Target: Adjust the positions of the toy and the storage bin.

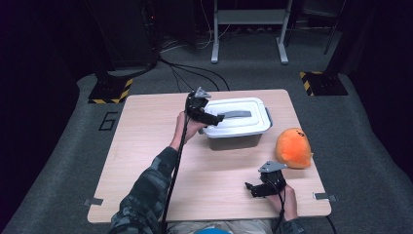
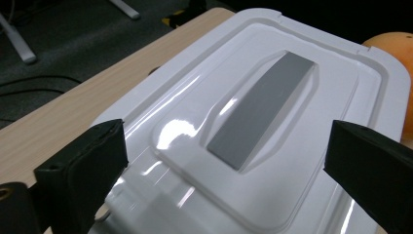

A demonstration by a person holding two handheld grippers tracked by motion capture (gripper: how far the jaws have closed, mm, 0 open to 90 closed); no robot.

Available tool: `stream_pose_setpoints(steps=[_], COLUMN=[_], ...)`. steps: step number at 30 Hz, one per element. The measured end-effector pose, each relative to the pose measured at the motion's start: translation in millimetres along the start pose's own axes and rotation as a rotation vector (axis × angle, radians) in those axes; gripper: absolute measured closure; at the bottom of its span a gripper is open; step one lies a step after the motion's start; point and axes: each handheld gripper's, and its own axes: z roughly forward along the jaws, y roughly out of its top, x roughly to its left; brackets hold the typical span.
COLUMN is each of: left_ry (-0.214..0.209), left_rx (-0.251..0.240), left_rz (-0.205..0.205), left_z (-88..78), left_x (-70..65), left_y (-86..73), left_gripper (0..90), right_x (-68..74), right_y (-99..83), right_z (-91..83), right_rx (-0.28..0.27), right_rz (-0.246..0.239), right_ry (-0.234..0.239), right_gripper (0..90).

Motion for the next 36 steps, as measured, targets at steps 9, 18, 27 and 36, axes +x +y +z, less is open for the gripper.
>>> stream_pose_setpoints(steps=[9,18,27,36], left_ry=[-0.034,-0.089,-0.132,-0.116], left_rx=[0.072,0.096,0.095,0.087], left_rz=[0.120,0.180,0.162,0.160], left_z=[39.8,55.3,54.1,46.7], left_x=[-16.5,-19.1,-17.7,-18.7], left_y=[20.7,28.9,26.5,20.7], left_gripper=[10.1,44.1,55.7,59.8], right_x=[0.1,-0.2,0.0,-0.6], right_y=[0.0,0.0,-0.1,-0.3], right_z=[-0.2,-0.5,-0.4,-0.7], right_rx=[-0.001,-0.001,-0.004,-0.007], right_rz=[0.005,-0.001,0.001,0.001], right_ry=[-0.001,0.004,0.001,-0.001], right_gripper=[9.3,10.0,10.5,11.6])
